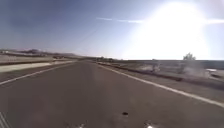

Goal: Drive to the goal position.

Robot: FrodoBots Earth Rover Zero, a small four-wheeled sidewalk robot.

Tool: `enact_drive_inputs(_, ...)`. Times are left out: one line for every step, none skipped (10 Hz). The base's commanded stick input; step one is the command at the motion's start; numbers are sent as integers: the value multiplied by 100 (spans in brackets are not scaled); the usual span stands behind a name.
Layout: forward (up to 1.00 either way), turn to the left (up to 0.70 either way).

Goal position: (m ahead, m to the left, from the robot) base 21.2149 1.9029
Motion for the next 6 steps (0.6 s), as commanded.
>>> enact_drive_inputs(70, 0)
enact_drive_inputs(70, 0)
enact_drive_inputs(70, 0)
enact_drive_inputs(70, 0)
enact_drive_inputs(70, 0)
enact_drive_inputs(70, 0)
